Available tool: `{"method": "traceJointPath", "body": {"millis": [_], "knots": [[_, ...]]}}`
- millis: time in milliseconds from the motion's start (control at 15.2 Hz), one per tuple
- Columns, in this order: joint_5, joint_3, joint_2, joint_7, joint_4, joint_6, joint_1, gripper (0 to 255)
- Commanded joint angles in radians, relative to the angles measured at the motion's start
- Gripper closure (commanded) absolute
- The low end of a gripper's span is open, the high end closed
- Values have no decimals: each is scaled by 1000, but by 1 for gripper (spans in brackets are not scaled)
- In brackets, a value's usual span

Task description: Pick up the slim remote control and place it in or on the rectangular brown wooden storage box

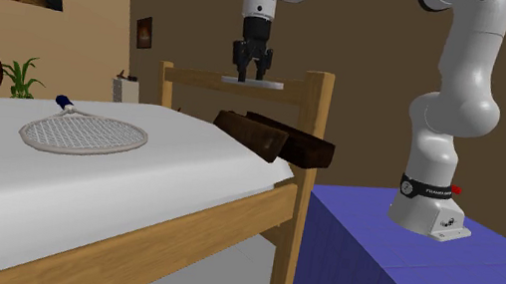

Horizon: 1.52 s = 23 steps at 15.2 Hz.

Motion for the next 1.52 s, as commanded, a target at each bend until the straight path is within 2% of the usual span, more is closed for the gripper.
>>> {"method": "traceJointPath", "body": {"millis": [0, 66, 1056, 1452], "knots": [[-2, -10, -80, -19, -90, 11, -9, 255], [-5, -20, -136, -36, -148, 13, -18, 255], [-6, -22, -88, -33, -300, 214, -18, 255], [-6, -22, -88, -33, -300, 214, -18, 255]]}}
